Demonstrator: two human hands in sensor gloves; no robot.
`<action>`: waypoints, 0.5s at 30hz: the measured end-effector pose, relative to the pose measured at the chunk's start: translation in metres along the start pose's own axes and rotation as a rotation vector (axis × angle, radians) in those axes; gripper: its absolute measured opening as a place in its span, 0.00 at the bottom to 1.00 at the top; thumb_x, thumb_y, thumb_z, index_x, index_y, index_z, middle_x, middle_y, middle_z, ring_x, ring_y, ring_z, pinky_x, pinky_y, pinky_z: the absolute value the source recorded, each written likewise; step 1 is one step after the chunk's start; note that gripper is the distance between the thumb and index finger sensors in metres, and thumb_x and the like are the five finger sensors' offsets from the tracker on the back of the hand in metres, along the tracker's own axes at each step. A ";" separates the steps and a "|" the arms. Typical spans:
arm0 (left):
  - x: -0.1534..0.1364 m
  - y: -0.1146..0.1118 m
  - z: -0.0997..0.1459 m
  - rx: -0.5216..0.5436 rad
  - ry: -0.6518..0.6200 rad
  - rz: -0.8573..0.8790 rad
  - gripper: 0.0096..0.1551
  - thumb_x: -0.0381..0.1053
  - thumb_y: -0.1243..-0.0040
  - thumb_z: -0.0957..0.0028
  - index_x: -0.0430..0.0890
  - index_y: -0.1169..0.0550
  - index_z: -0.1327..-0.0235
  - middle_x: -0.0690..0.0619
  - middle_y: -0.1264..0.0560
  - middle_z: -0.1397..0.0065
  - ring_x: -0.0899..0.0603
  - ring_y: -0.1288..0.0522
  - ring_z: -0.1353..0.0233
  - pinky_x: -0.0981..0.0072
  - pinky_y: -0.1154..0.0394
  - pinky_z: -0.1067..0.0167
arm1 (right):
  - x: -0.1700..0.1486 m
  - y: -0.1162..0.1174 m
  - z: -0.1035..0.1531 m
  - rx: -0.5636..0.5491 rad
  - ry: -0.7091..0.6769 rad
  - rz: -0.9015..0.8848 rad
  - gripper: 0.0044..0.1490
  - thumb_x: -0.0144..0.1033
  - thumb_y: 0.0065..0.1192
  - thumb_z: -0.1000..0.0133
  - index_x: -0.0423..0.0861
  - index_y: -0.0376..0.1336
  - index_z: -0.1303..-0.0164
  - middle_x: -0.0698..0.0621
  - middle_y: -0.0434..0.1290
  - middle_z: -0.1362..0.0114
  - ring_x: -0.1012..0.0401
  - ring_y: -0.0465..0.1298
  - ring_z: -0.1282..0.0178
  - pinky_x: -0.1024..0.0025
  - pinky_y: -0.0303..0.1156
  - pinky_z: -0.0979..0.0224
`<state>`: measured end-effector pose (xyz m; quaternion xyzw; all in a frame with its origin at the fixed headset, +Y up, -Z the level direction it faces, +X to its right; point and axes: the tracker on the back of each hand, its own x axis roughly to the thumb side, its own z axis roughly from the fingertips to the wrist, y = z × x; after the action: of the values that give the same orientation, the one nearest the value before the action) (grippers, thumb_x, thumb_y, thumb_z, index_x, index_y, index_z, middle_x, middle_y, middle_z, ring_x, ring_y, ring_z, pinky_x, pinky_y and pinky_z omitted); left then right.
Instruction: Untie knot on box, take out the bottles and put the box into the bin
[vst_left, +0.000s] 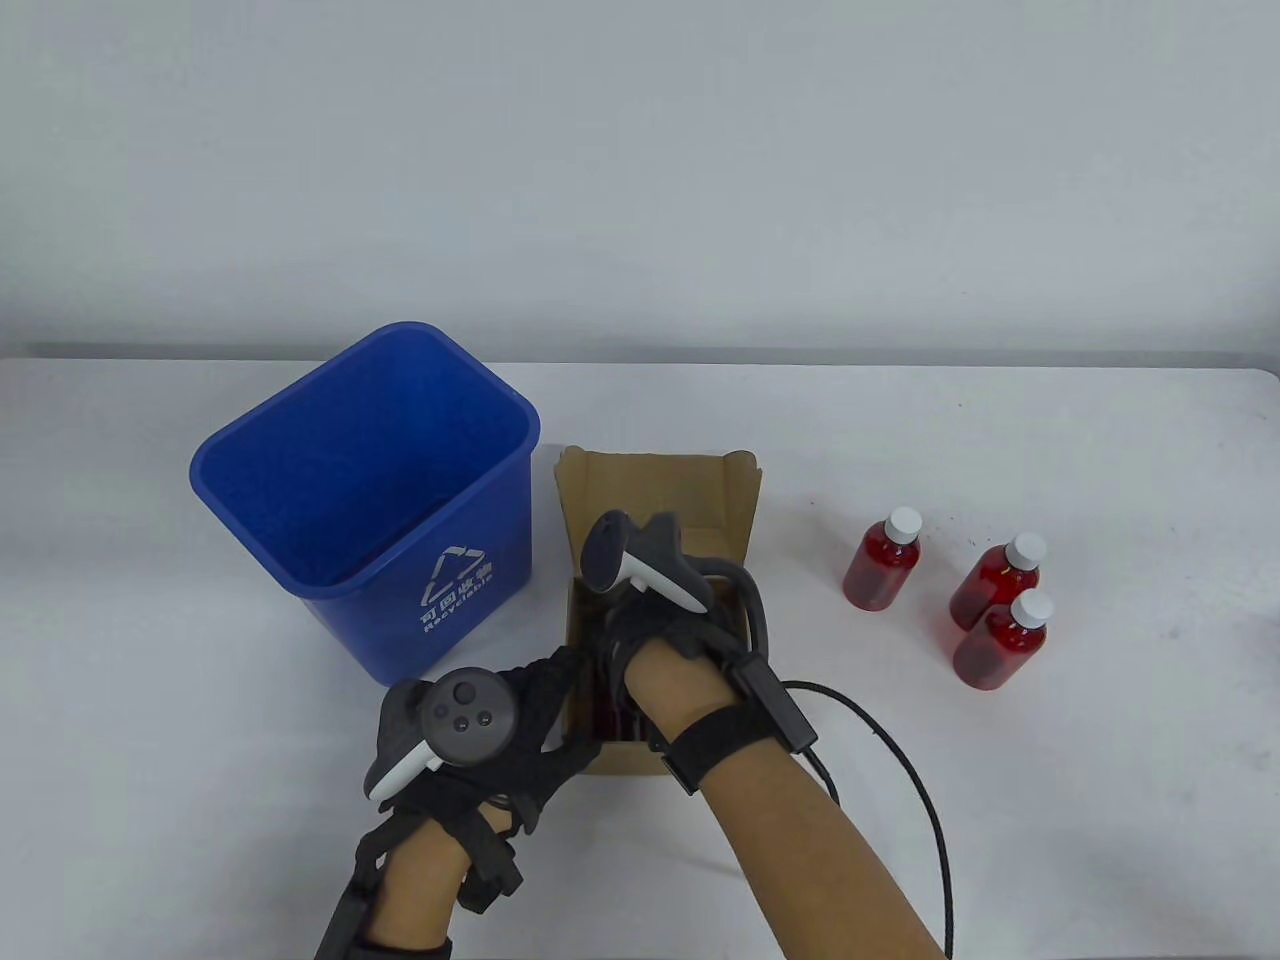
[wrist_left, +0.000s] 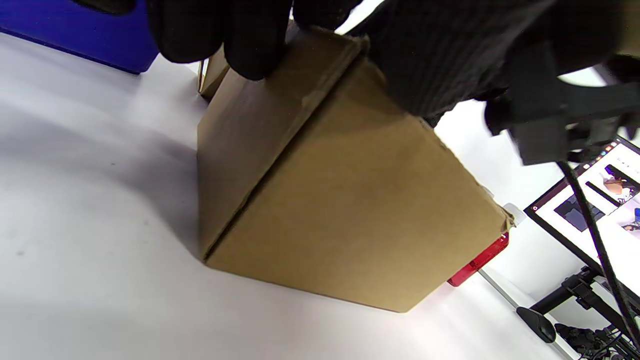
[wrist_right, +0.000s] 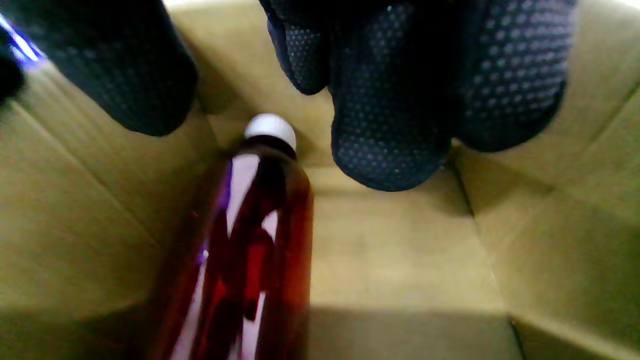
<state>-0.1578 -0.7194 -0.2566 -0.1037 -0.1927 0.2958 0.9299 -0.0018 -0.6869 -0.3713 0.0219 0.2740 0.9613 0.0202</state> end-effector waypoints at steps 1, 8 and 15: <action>0.000 0.000 0.000 0.000 0.000 0.000 0.53 0.62 0.39 0.46 0.45 0.50 0.17 0.37 0.42 0.18 0.22 0.43 0.22 0.19 0.49 0.29 | 0.000 0.002 -0.004 0.023 0.008 0.000 0.50 0.58 0.64 0.49 0.34 0.56 0.30 0.36 0.65 0.30 0.50 0.83 0.52 0.59 0.80 0.52; 0.000 0.000 0.000 -0.002 -0.001 0.005 0.53 0.62 0.39 0.46 0.45 0.50 0.17 0.37 0.42 0.18 0.22 0.42 0.22 0.19 0.49 0.29 | 0.004 0.028 -0.031 0.211 0.079 -0.031 0.53 0.63 0.61 0.48 0.33 0.55 0.29 0.35 0.63 0.29 0.49 0.81 0.49 0.59 0.80 0.50; 0.000 0.000 0.000 -0.001 0.000 0.011 0.53 0.62 0.39 0.46 0.45 0.50 0.17 0.37 0.42 0.18 0.22 0.42 0.22 0.19 0.49 0.29 | 0.002 0.039 -0.041 0.345 0.141 0.007 0.57 0.67 0.59 0.48 0.31 0.52 0.29 0.34 0.61 0.29 0.48 0.80 0.46 0.59 0.79 0.48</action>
<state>-0.1581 -0.7195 -0.2572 -0.1051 -0.1923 0.3006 0.9282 -0.0068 -0.7412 -0.3853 -0.0412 0.4354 0.8993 -0.0064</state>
